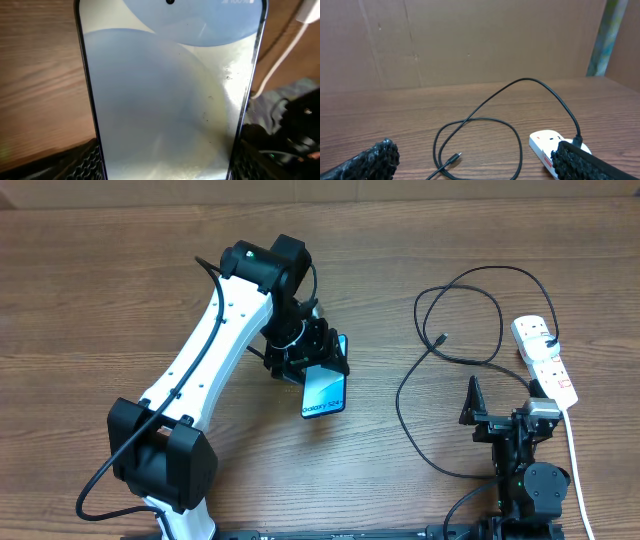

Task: Plug charger to phone and switch on socket
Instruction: 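Grasp the phone with the left gripper and lift it upright, then move the right gripper to the raised phone and grasp its edge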

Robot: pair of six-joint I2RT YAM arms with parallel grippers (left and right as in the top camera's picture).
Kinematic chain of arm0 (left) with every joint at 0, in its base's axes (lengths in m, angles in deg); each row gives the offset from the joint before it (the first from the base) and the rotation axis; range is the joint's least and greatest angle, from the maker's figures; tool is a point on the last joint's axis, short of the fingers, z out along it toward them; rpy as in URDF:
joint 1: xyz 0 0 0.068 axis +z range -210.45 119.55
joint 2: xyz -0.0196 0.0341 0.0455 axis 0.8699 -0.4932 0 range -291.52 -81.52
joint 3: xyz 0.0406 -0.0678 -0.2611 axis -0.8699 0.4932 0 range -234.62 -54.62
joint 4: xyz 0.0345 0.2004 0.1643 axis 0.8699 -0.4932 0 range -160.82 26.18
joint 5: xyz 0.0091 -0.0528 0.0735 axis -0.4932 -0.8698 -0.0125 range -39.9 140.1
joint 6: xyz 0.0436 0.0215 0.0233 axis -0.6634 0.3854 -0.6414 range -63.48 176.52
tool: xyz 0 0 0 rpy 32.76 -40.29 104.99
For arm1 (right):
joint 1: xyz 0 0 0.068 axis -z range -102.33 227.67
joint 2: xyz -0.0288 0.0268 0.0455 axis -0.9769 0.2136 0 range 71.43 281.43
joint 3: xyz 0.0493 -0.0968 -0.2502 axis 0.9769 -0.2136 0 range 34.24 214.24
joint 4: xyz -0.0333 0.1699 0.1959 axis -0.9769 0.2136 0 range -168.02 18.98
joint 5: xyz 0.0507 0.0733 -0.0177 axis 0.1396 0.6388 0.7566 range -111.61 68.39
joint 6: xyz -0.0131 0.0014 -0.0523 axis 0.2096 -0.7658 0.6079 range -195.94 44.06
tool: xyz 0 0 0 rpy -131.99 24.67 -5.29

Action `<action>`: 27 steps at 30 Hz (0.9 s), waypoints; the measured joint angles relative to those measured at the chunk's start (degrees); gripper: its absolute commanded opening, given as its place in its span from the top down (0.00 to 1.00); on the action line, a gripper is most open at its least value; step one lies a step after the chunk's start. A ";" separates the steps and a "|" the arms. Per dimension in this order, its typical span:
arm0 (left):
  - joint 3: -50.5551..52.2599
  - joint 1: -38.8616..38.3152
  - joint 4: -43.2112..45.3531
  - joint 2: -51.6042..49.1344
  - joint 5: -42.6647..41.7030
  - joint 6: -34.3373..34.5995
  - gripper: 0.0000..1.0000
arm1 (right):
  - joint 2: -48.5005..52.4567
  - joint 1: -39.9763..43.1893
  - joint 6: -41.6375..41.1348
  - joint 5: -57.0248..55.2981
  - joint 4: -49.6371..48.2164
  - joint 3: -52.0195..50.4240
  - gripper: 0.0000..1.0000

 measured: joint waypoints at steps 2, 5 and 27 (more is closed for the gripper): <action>0.00 0.37 -0.04 0.00 -2.01 0.11 0.45 | 0.00 -0.02 0.00 0.00 0.00 0.00 0.00; 0.00 1.64 -0.04 0.00 -3.69 0.37 0.45 | 0.00 -0.02 0.00 0.00 -0.02 0.00 0.00; 0.00 6.01 10.29 0.00 2.86 5.57 0.43 | 0.00 -0.02 -45.29 31.98 -1.53 0.00 0.00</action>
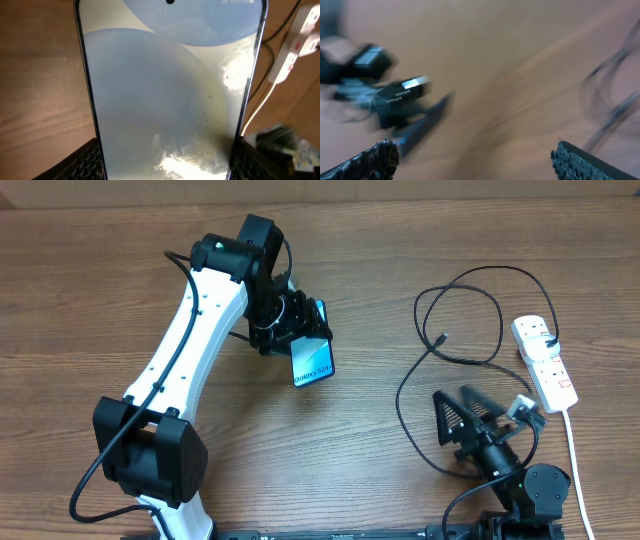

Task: Plug charger to phone and switch on socket
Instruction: 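Move the right gripper to the raised phone and grasp its edge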

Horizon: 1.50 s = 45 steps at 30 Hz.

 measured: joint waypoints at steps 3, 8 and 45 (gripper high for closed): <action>0.00 0.00 3.56 0.00 1.11 1.20 0.43 | -0.02 0.00 -15.17 10.88 0.11 0.00 0.00; 0.00 0.00 6.93 0.00 2.12 2.97 0.43 | 0.00 0.00 -23.30 11.98 0.09 0.00 0.00; 0.00 0.00 10.38 0.00 4.98 4.79 0.43 | 49.20 -38.25 0.57 -24.96 -4.46 23.65 0.00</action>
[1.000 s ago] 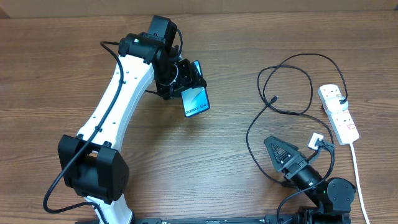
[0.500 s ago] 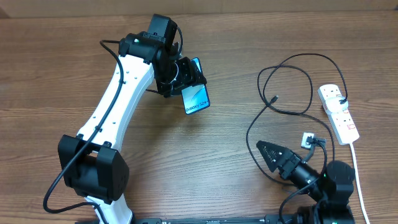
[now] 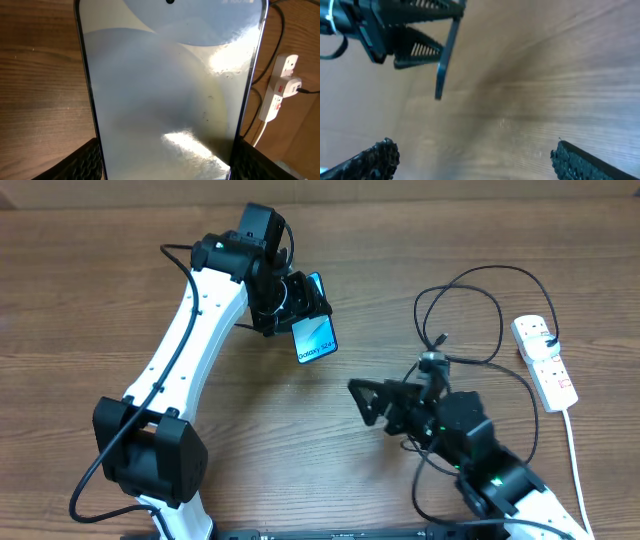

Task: Plug charger to phone and switch on socket
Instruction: 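Move the right gripper to the raised phone and grasp its edge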

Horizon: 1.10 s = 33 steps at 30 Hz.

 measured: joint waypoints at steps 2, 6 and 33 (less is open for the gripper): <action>-0.02 0.00 -0.02 0.00 0.09 0.31 0.43 | 5.38 -2.21 -0.24 -4.87 -8.48 0.33 0.00; -0.04 0.00 0.24 0.00 0.15 0.81 0.43 | 19.02 -4.22 -4.52 -9.62 -28.41 0.00 0.00; -0.04 -3.98 4.66 0.00 0.11 7.61 0.43 | 34.82 -4.83 -12.63 -14.67 -49.22 0.72 0.22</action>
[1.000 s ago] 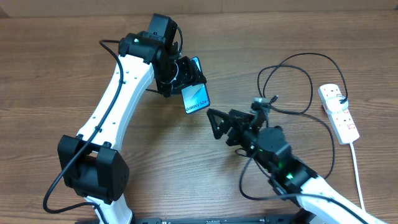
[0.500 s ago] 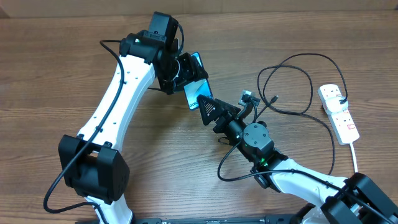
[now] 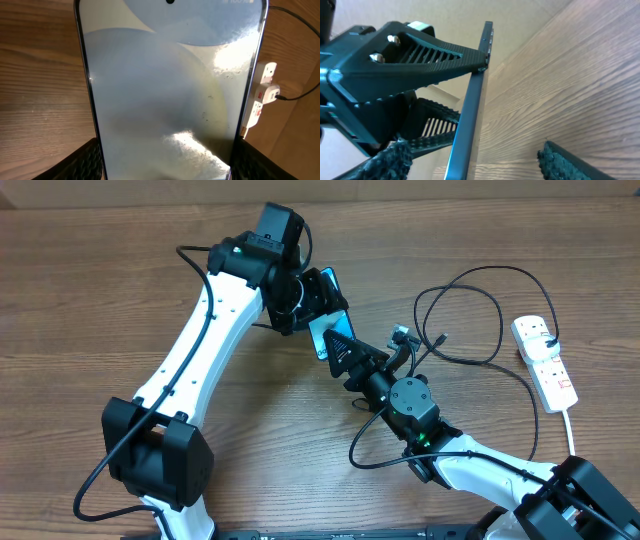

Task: Plug charger to phone and switch on socket
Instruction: 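Move the right gripper to the raised phone and grasp its edge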

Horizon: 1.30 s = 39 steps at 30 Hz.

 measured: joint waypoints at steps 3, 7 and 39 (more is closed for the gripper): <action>0.00 -1.22 0.22 0.00 0.00 0.57 0.43 | 0.04 0.00 -0.11 -0.76 1.05 0.15 0.24; 0.00 -3.34 1.18 0.00 0.00 1.53 0.43 | 0.04 0.00 -0.09 -1.22 1.31 0.22 0.28; 0.00 -5.60 0.44 0.00 4.83 2.58 0.43 | 0.07 0.00 -0.15 0.63 4.63 0.59 0.80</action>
